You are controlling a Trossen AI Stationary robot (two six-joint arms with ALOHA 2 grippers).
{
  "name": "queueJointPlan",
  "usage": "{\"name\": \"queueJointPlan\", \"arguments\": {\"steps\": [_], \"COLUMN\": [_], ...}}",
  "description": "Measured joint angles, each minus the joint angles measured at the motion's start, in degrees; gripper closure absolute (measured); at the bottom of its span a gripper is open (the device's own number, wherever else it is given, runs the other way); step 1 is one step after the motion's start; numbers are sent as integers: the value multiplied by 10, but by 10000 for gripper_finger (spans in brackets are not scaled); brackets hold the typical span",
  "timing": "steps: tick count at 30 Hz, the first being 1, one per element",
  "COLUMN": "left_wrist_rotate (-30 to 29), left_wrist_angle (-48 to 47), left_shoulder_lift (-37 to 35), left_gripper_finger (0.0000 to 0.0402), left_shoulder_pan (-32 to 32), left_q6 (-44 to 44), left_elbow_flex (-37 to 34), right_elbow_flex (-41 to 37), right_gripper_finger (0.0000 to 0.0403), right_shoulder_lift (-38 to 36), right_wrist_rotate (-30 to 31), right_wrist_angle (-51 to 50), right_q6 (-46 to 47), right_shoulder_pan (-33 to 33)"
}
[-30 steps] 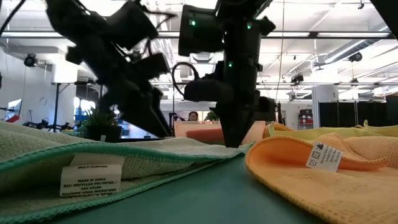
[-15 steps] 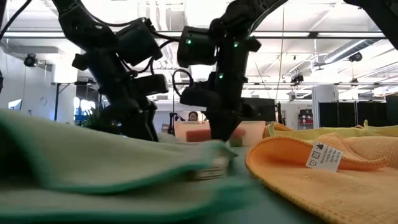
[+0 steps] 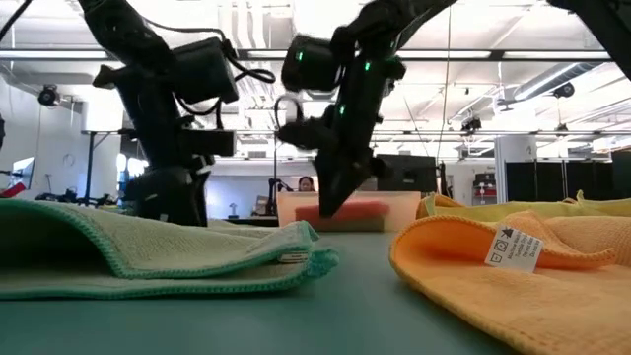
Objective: Fold microfiber towels
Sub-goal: Fold the green microfiber towel
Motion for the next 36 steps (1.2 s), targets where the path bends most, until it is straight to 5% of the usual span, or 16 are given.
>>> {"name": "queueJointPlan", "arguments": {"steps": [10,20,27,36], "left_wrist_rotate": [36,95,97,127], "left_wrist_angle": [-63,-107,-112,-117], "left_shoulder_lift": [-115,-276,-301,-265], "left_gripper_finger": [274,274,274,274], "left_shoulder_pan": [-5,-69,-160,-257], "left_q6": [1,0,0,-97], "left_elbow_flex": [1,0,-2,-2], "right_elbow_flex": [0,-1,-1,-1], "right_gripper_finger": [394,394,382,300], "right_shoulder_lift": [-82,-79,-75,-75], "right_wrist_rotate": [-2,2,2,-2], "right_wrist_angle": [-11,-5,28,37], "right_q6": [-25,26,51,-11], "right_shoulder_pan": [83,188,232,252]}}
